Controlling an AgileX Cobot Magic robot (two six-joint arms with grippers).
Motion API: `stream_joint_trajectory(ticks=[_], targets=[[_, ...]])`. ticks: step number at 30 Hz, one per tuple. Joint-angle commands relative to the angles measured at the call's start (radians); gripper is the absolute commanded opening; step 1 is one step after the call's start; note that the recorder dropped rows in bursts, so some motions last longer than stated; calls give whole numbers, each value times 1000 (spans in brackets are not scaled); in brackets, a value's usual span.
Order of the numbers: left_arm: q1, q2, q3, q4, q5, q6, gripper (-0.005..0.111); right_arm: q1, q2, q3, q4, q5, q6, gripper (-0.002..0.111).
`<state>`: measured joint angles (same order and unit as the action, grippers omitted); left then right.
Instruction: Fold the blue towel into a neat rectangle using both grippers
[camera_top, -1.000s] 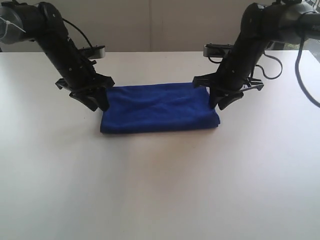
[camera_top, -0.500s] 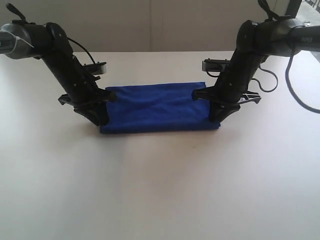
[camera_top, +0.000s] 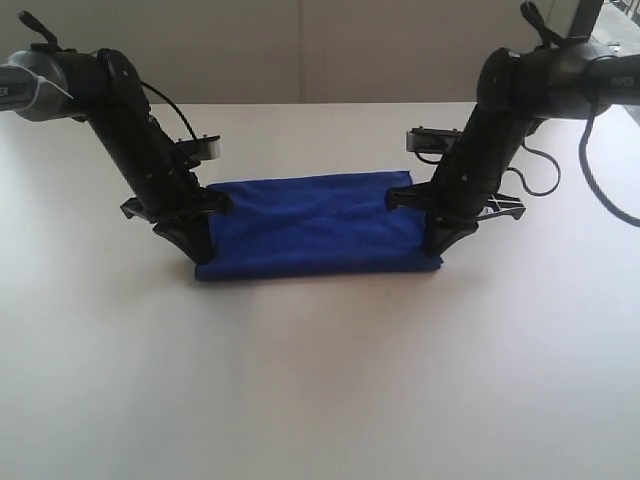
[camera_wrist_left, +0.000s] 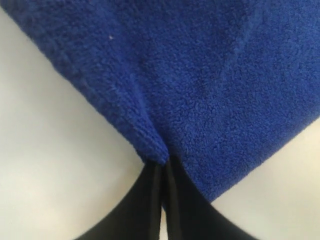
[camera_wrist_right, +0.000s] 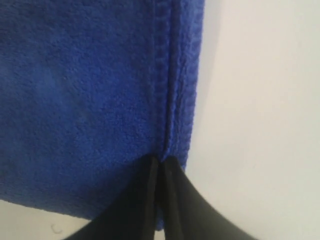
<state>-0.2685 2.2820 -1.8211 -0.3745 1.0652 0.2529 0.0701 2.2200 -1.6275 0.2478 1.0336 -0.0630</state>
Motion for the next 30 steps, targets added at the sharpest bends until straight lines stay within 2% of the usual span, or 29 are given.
stream_joint_trajectory(ticks=[1,11,23,25,30], targets=[[-4,3,7,1,51,15,0,6,-32,53,-13,12,-6,0],[-4,3,7,1,101,35,0,18,-71,153,-13,-19,6,0],[-4,3,7,1,70,7,1,18,-77,183,-14,-116,8,0],[-4,3,7,1,70,7,8,18,-77,183,-14,-127,15,1],[-4,3,7,1,80,5,39,18,-77,183,-14,-146,26,18]])
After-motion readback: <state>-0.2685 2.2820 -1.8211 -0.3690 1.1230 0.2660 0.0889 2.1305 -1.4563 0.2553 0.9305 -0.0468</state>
